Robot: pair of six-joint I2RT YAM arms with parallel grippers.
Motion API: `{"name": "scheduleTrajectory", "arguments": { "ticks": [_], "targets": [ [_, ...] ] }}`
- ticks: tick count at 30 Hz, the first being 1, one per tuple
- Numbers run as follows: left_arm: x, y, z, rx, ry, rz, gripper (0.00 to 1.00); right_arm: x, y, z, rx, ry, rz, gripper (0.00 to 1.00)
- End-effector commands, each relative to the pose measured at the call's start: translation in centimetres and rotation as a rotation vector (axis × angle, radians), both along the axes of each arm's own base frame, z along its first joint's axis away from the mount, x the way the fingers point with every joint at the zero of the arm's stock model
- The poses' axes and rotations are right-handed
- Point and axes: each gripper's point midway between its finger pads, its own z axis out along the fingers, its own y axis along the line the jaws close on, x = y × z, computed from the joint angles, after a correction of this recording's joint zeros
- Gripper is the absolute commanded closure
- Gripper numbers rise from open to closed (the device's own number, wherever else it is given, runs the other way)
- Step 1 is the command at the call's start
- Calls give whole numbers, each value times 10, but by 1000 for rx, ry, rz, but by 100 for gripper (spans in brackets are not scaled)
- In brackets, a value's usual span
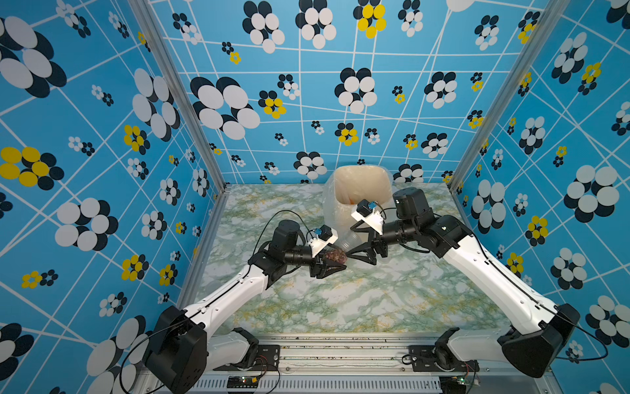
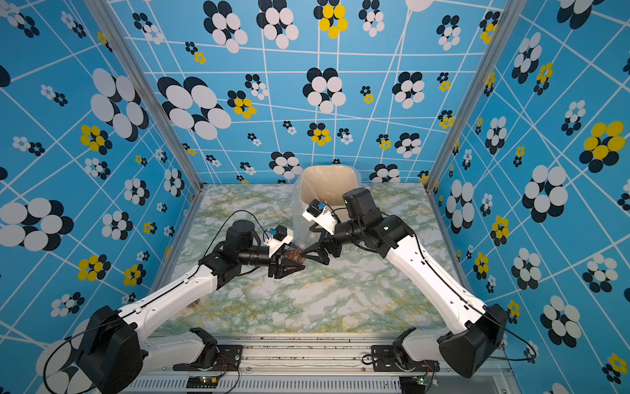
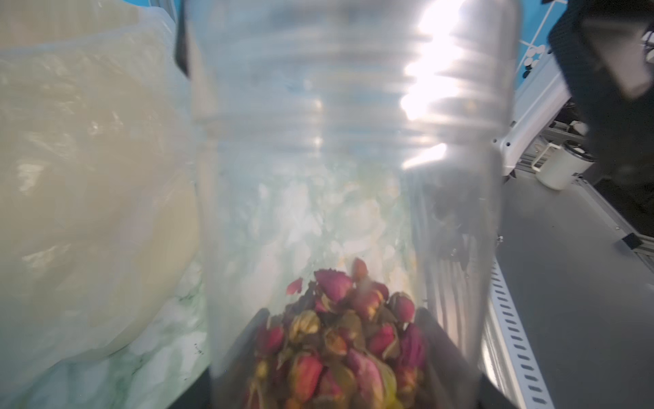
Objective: Empty the moldy dried flower tea in the jars
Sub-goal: Unscrew the lid from the jar.
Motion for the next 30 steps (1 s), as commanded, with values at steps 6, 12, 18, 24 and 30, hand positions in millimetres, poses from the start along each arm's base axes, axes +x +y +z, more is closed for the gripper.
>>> {"name": "scheduleTrajectory", "arguments": {
  "ticks": [6, 12, 18, 24, 30],
  "targets": [
    [37, 19, 13, 68, -194, 242, 81, 18, -10, 52, 262, 223, -310, 1],
    [38, 20, 11, 140, -276, 283, 81, 41, -21, 24, 141, 420, -520, 1],
    [35, 18, 3, 214, -315, 286, 81, 42, -9, 10, 87, 543, -500, 9],
    [36, 18, 6, 222, -329, 298, 82, 38, -6, -5, 40, 600, -484, 17],
    [38, 16, 8, 223, -335, 296, 82, 36, -4, -16, 2, 630, -474, 17]
  ]
}}
